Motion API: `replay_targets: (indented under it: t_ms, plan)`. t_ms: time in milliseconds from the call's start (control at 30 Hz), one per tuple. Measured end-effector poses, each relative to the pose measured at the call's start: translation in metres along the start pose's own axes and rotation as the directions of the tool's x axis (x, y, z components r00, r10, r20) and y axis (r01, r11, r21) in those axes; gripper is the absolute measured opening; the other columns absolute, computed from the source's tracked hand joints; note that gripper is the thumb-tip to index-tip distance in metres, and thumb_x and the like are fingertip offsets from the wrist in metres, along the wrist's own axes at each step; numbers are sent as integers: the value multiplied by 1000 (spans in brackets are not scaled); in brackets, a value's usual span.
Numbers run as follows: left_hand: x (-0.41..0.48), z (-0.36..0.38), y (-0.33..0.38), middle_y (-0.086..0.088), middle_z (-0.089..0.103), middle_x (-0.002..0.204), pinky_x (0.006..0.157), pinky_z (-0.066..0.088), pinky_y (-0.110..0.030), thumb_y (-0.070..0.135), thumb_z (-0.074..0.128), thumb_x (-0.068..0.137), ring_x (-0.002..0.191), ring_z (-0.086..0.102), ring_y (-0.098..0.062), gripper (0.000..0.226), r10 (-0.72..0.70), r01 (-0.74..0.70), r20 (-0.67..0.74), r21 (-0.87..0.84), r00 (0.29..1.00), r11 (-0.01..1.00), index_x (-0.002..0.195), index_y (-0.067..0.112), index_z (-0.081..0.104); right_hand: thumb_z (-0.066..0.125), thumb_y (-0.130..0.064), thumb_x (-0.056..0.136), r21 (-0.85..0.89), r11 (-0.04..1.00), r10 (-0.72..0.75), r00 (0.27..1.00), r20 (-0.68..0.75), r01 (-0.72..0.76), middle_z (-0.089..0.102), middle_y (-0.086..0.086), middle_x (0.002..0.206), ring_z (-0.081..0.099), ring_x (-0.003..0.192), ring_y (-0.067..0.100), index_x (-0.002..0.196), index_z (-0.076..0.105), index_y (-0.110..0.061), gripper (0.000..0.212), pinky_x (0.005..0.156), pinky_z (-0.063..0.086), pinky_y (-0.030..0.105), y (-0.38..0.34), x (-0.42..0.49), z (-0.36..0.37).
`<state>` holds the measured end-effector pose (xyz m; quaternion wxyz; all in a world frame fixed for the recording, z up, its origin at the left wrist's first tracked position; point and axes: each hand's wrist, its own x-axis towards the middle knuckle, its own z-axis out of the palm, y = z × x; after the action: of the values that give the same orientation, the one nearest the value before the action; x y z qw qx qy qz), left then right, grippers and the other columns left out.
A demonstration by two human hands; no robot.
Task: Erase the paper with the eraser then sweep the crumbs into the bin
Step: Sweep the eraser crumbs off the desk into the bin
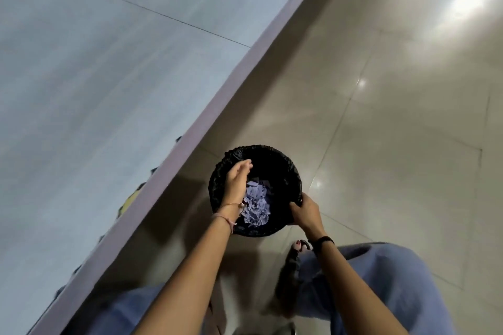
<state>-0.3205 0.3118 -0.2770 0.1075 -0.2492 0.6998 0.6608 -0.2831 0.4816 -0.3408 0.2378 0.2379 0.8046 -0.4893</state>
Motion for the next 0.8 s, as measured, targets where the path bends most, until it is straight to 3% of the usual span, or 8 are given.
replay_targets:
  t_ms: [100, 233, 333, 467, 567, 633, 733, 800]
  plan:
    - [36, 18, -15, -17, 60, 121, 104, 42, -30, 12, 39, 104, 115, 54, -20, 30, -28, 28, 13, -9, 1000, 1000, 123, -1, 58, 47, -12, 79, 40, 997, 61, 997, -43, -59, 64, 17, 107, 64, 92, 36, 110, 54, -6, 32, 78, 56, 53, 16, 39, 6]
    - [65, 33, -29, -13, 58, 131, 79, 41, -1, 18, 36, 106, 116, 51, -13, 35, -78, 78, 51, 12, 996, 997, 129, 0, 56, 47, -8, 82, 57, 991, 124, 989, -86, -119, 64, 17, 108, 63, 95, 36, 115, 56, -4, 35, 81, 56, 52, 22, 74, 5]
    - [77, 41, -35, -14, 55, 136, 70, 40, 3, 17, 34, 106, 122, 50, -14, 39, -104, 106, 90, -13, 990, 994, 134, -4, 52, 46, -8, 82, 82, 986, 156, 980, -122, -147, 64, 16, 108, 63, 94, 35, 115, 56, -2, 35, 82, 56, 49, 20, 88, 3]
    - [84, 46, -37, -9, 51, 142, 89, 39, -11, 21, 31, 107, 134, 45, -18, 41, -127, 134, 120, -49, 985, 990, 138, 1, 49, 46, -6, 86, 110, 982, 170, 978, -125, -156, 62, 10, 103, 57, 93, 26, 114, 56, -1, 30, 77, 46, 31, 23, 100, 2]
    - [90, 45, -45, -6, 50, 144, 106, 29, -27, 32, 29, 106, 137, 42, -18, 45, -151, 159, 132, -52, 980, 986, 139, 8, 50, 49, -13, 90, 165, 969, 205, 972, -115, -184, 63, 17, 111, 60, 98, 32, 115, 54, -1, 28, 80, 53, 38, 25, 98, 4]
    - [87, 45, -42, -4, 51, 144, 111, 27, -31, 39, 25, 106, 137, 42, -17, 49, -185, 197, 134, -89, 974, 976, 137, 12, 51, 51, -27, 95, 104, 971, 228, 964, -137, -214, 55, 22, 127, 53, 115, 36, 128, 45, 0, 43, 95, 47, 44, 21, 91, 5]
    - [83, 50, -29, -2, 46, 148, 115, 21, -35, 49, 17, 104, 141, 36, -14, 59, -247, 271, 117, -289, 962, 918, 142, 14, 46, 43, -41, 99, -47, 999, 10, 944, -331, -27, 29, 19, 152, 22, 142, 31, 146, 25, -3, 64, 117, 24, 42, -6, 72, 5]
    - [86, 56, -22, -3, 37, 155, 116, 18, -34, 52, 11, 103, 146, 27, -15, 64, -274, 289, 101, -210, 957, 934, 148, 15, 37, 37, -40, 101, 72, 970, -205, 939, -275, 233, 23, 5, 157, 16, 146, 16, 149, 26, -13, 56, 119, 18, 34, -39, 58, 10]
